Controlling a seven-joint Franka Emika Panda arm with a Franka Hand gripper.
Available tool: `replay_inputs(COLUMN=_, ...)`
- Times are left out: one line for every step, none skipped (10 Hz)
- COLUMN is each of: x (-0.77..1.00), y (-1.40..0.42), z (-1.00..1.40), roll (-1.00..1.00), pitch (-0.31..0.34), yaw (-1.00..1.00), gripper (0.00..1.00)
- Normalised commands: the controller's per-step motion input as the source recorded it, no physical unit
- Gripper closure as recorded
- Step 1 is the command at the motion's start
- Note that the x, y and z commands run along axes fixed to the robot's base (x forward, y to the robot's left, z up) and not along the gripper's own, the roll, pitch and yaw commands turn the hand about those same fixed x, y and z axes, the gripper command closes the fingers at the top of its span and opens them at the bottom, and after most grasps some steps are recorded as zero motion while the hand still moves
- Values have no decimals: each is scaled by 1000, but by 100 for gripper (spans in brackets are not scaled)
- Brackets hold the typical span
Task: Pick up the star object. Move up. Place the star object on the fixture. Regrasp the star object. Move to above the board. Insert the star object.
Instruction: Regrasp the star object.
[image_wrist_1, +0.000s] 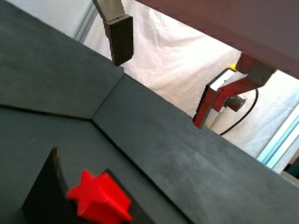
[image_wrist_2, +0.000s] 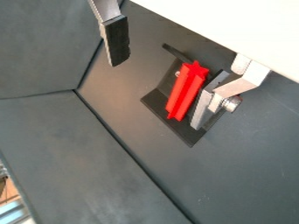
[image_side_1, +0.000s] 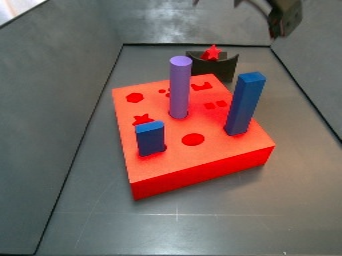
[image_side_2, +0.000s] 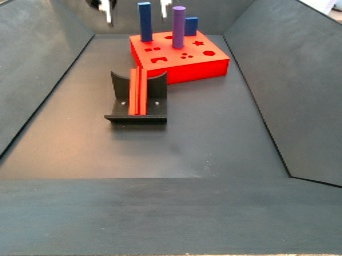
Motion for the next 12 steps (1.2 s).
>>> replay_inputs(x=73, y=53, z=-1000, roll=88, pitch=-106, yaw=111, gripper=0)
replay_inputs(x=83, y=46, z=-1000, roll=72, pitch=-111, yaw=65, gripper=0)
replay_inputs(x=89, y=43, z=-1000, roll=69, pitch=-114, yaw=44, gripper=0)
replay_inputs(x=96, y=39, z=-1000, roll=61, pitch=-99, yaw=11, gripper=0)
replay_inputs(x=102, y=33, z=-1000, roll=62, pitch=-83, yaw=-8, gripper=0)
replay_inputs(x=113, y=27, z=-1000, roll=56, pitch=-59, yaw=-22, gripper=0)
replay_inputs(x=117, y=26, z=-1000, roll=56, pitch=-46, yaw=-25, gripper=0)
replay_inputs(x=107, y=13, z=-865, roll=57, pitch=-20, yaw=-27, gripper=0)
replay_inputs(x=99, y=8, z=-772, roll=55, pitch=-12, yaw=-22, gripper=0)
replay_inputs(x=83, y=4, z=-589, roll=50, pitch=2, yaw=-8, gripper=0)
replay_inputs(x=76, y=3, z=-453, roll=52, pitch=5, yaw=3, gripper=0)
replay_inputs(x=75, y=0, z=-275, roll=50, pitch=13, yaw=15, gripper=0)
